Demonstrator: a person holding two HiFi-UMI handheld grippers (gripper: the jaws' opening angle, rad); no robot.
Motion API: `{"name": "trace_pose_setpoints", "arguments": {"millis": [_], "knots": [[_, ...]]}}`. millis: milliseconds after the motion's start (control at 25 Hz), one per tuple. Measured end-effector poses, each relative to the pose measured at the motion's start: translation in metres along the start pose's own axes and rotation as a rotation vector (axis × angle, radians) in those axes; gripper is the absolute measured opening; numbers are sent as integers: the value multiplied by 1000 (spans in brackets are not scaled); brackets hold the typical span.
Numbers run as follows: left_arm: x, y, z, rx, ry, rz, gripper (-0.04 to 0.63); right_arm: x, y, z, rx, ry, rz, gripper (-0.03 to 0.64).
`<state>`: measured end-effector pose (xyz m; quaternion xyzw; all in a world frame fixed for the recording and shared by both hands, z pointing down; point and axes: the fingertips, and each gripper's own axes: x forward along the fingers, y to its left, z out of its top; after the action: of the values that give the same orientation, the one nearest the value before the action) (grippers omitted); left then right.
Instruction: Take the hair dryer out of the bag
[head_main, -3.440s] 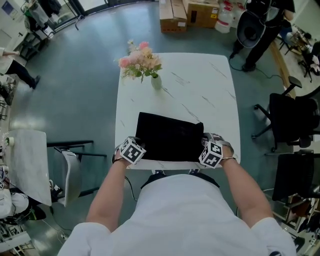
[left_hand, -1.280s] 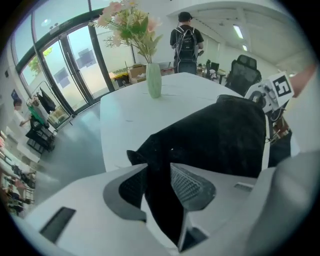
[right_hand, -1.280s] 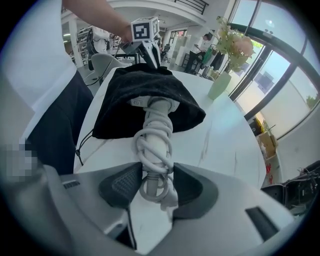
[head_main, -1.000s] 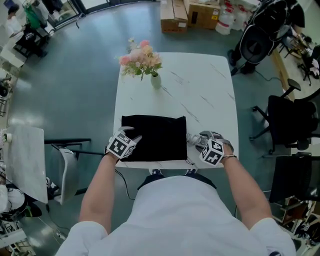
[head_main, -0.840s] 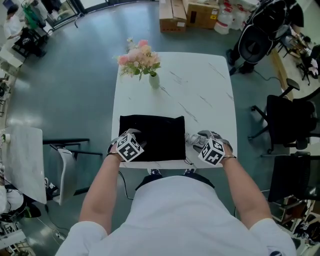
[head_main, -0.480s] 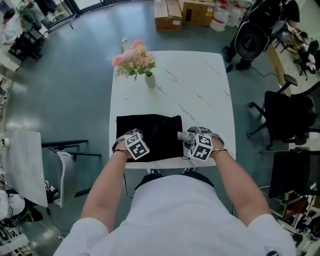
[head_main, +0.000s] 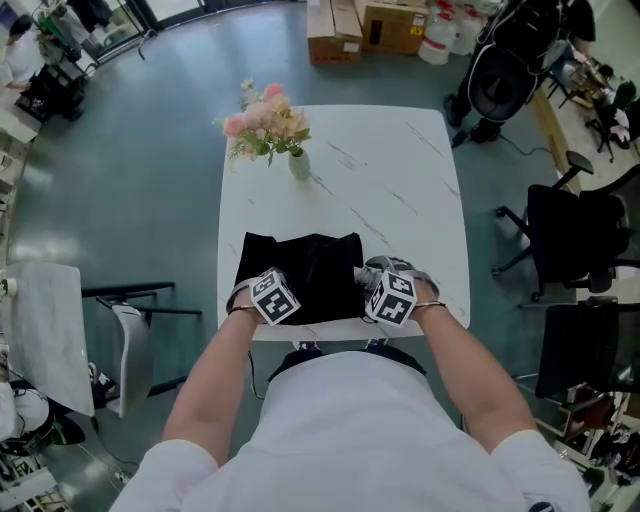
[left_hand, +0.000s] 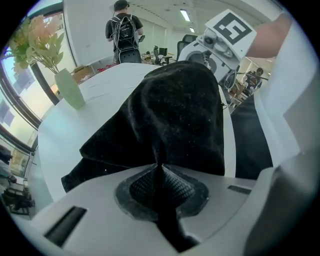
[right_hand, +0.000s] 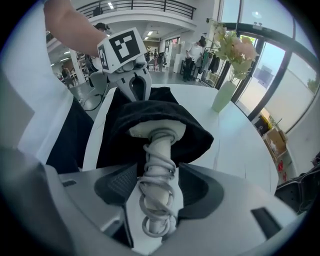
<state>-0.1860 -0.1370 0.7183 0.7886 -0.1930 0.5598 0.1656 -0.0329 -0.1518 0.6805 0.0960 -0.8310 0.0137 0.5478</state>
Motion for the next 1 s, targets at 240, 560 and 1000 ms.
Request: {"name": "trace_pose_setpoints", "arguments": {"millis": [240,560,1000], "knots": [[0,1,-1,-69,0,8,34,18,-2,7,-4,24,-14,257],[-7,6,-8,-121,2,51,34,23,-2,6,-1,42,-16,250],[-5,7,-10,-208,-57,97,34,29,-5,-1,24,77,-8,248]]}}
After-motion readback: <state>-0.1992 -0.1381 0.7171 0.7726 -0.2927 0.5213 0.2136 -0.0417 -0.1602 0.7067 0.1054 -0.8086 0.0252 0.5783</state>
